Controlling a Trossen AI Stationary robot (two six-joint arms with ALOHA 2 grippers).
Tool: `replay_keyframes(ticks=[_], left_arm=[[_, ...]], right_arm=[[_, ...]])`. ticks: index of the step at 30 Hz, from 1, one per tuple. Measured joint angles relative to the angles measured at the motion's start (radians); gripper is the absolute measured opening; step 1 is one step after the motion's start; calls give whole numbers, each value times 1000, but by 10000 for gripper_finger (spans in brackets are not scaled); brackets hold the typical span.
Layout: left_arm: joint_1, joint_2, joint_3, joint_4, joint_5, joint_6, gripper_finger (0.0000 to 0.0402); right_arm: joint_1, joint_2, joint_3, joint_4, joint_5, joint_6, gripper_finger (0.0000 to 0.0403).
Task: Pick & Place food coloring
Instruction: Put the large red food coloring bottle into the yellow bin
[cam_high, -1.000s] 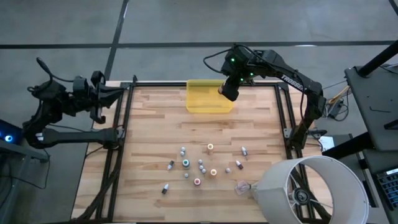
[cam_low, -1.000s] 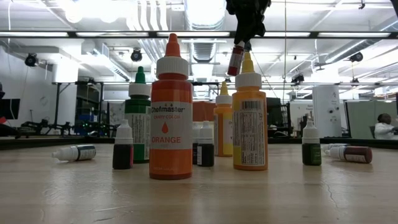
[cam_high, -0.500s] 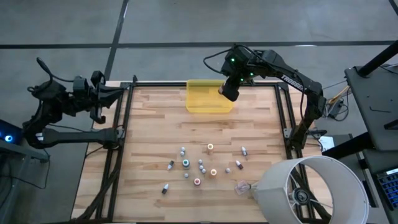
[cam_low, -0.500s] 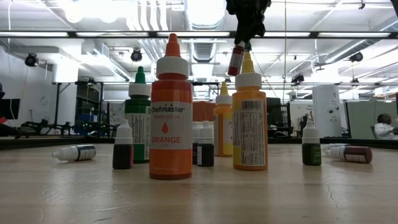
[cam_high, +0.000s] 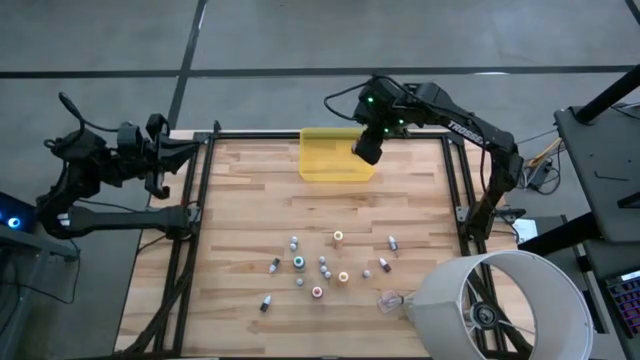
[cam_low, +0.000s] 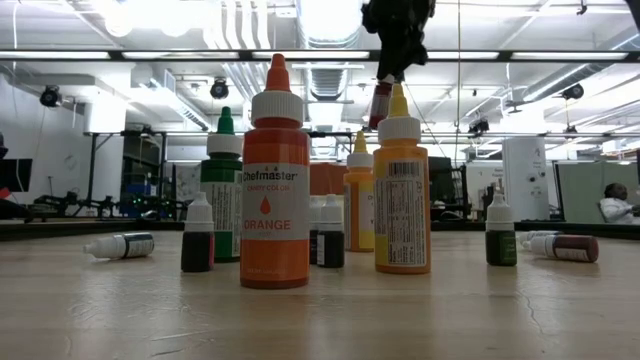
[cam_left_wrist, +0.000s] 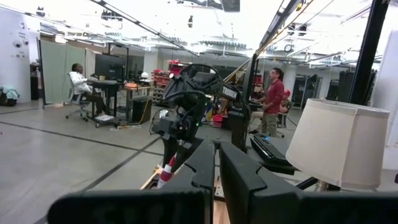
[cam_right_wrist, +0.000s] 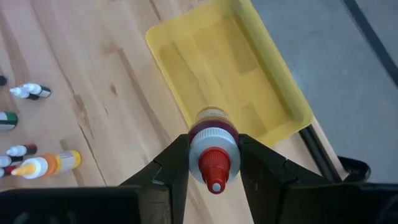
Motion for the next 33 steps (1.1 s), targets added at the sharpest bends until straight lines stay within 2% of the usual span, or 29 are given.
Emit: replay_keyframes(ticks=[18, 33], left_arm=[[0, 0, 0, 0, 0, 0, 0], [0, 0, 0, 0, 0, 0, 0]], right_arm=[[-1, 104, 19, 23, 2, -9, 111], [-32, 111, -28, 26, 5, 3, 111]])
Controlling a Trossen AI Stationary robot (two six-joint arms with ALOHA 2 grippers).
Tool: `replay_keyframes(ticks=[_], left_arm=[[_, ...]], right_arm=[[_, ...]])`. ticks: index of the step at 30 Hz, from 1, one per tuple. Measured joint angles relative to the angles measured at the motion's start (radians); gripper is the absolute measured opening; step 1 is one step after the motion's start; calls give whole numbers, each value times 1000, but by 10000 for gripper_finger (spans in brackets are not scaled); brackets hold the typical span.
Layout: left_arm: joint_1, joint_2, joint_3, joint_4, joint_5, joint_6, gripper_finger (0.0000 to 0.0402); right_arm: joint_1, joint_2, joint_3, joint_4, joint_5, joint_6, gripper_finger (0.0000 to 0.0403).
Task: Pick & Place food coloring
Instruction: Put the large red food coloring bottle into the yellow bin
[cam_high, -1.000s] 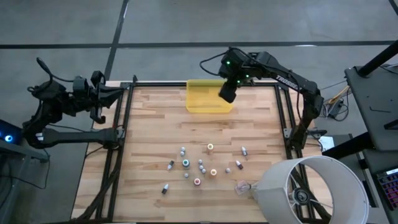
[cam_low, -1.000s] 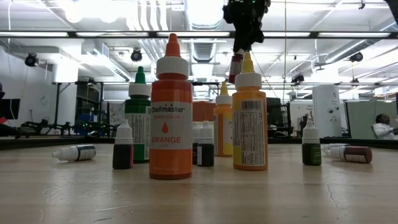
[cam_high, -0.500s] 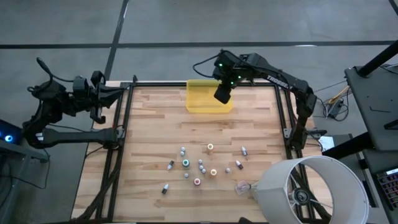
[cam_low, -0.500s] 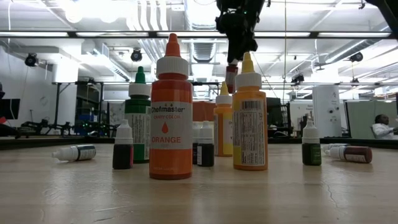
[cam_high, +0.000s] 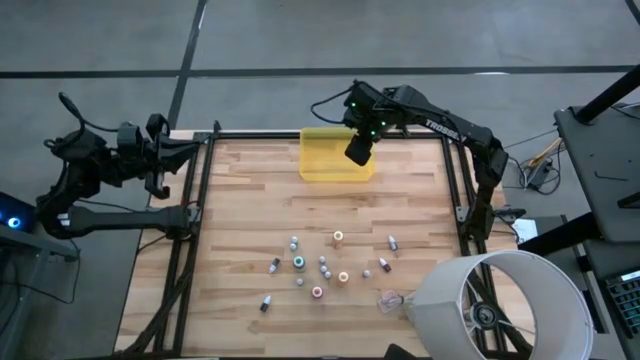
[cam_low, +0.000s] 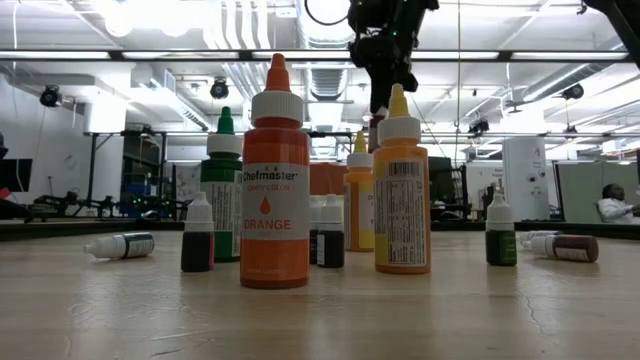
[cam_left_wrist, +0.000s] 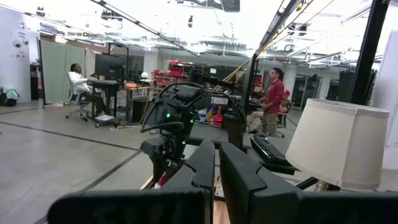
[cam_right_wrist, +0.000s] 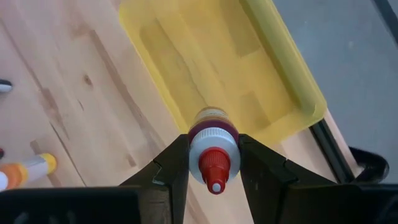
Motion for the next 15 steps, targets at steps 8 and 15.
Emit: replay_keyframes(ticks=[8, 15], left_arm=[[0, 0, 0, 0, 0, 0, 0], [0, 0, 0, 0, 0, 0, 0]], right_arm=[[-14, 0, -68, 36, 8, 29, 111], [-32, 0, -106, 126, 21, 84, 111]])
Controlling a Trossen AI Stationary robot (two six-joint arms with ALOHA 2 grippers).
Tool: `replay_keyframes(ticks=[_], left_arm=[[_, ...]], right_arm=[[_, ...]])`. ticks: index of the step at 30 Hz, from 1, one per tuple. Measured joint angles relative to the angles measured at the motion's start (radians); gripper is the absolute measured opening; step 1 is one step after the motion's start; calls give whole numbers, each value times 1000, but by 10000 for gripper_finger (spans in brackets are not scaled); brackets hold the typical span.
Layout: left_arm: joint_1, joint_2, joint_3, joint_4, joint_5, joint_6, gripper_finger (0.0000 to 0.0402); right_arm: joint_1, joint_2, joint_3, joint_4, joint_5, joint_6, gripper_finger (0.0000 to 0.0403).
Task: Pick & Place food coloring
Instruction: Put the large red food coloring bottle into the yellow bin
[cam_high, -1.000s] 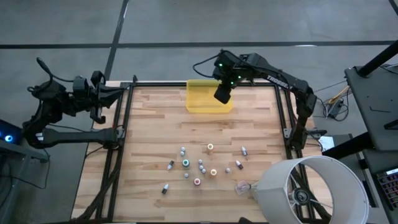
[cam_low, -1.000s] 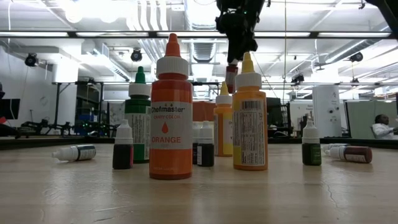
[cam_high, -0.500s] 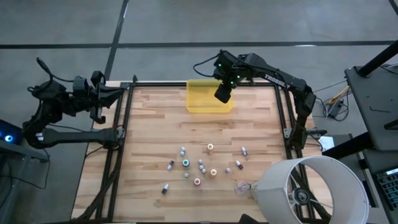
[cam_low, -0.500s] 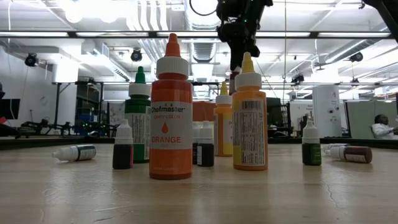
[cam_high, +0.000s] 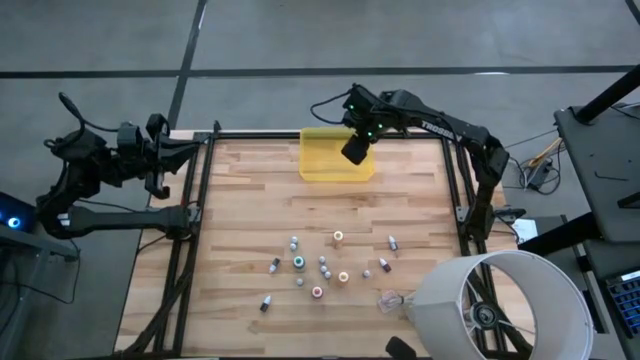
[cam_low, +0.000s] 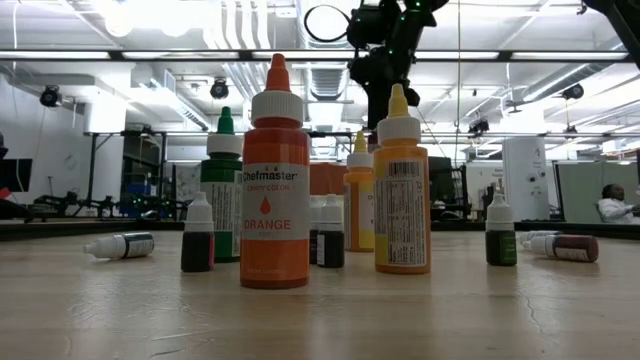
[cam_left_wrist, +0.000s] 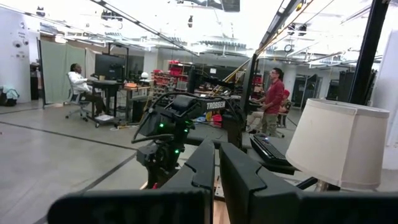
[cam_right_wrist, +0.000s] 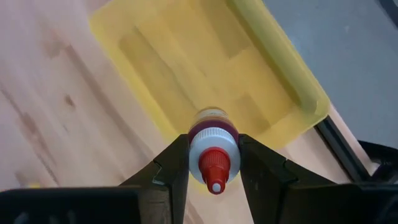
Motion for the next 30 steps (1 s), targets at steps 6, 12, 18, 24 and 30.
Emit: replay_keyframes(ticks=[6, 12, 18, 24, 30], left_arm=[[0, 0, 0, 0, 0, 0, 0], [0, 0, 0, 0, 0, 0, 0], [0, 0, 0, 0, 0, 0, 0], [0, 0, 0, 0, 0, 0, 0], [0, 0, 0, 0, 0, 0, 0]], right_arm=[[-35, 0, -9, 19, 4, 62, 111], [-54, -1, -3, 40, 5, 93, 111], [-66, -2, -19, 56, 37, 153, 111], [-71, -2, -44, 84, 61, 190, 111], [-71, -2, -105, 149, 81, 227, 111]])
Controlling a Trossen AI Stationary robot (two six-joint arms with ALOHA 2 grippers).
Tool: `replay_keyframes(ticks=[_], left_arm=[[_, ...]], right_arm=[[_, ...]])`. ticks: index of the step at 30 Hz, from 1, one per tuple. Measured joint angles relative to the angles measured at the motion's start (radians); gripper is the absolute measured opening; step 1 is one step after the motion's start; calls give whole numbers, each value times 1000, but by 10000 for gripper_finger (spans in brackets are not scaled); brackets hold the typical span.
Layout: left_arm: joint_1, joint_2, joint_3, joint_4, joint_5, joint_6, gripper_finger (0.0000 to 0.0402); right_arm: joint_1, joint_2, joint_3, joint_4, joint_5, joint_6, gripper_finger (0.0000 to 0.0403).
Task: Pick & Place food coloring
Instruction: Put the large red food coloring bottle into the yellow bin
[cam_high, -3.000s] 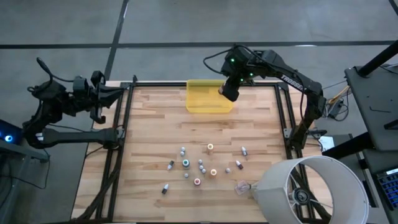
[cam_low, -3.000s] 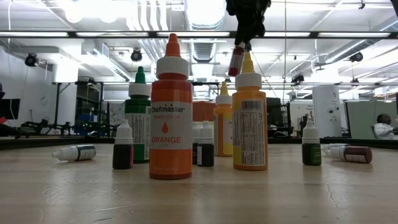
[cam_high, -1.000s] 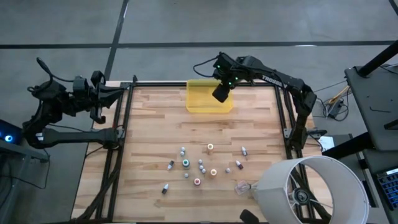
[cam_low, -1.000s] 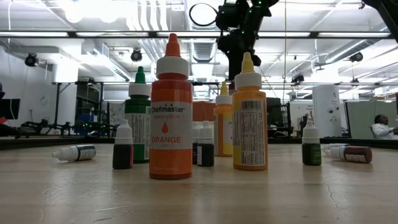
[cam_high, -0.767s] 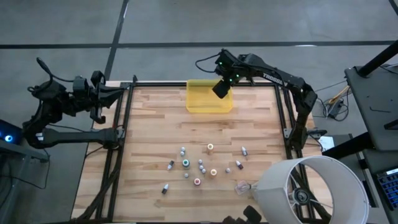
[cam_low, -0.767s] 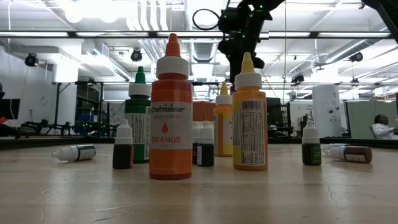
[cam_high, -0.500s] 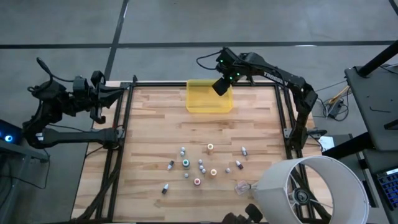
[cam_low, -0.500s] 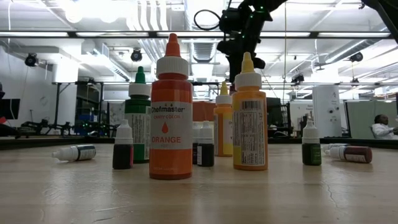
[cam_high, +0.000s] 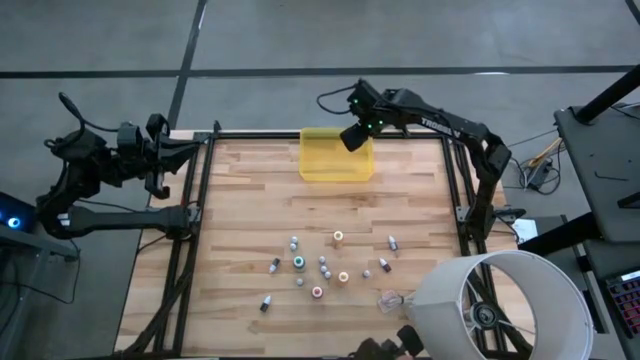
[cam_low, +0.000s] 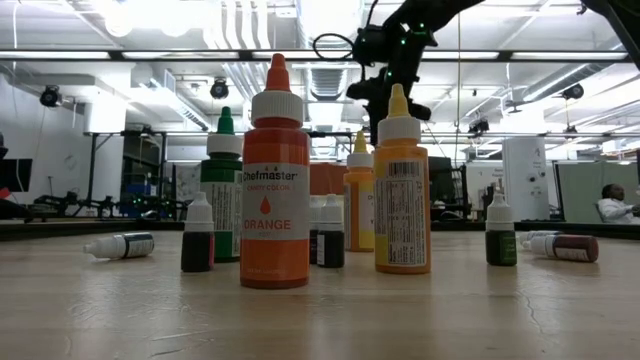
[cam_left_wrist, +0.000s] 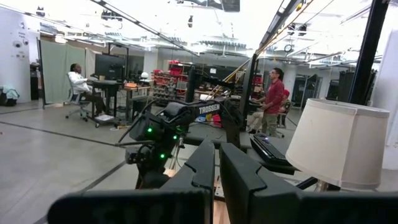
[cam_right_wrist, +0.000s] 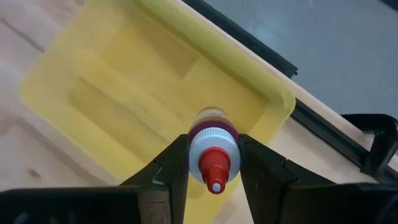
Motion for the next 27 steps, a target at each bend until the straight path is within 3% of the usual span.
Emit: replay_keyframes(ticks=[17, 27], left_arm=[[0, 0, 0, 0, 0, 0, 0], [0, 0, 0, 0, 0, 0, 0]], right_arm=[[-6, 0, -147, 152, 53, 58, 112], [-38, 0, -158, 164, 107, 75, 112]])
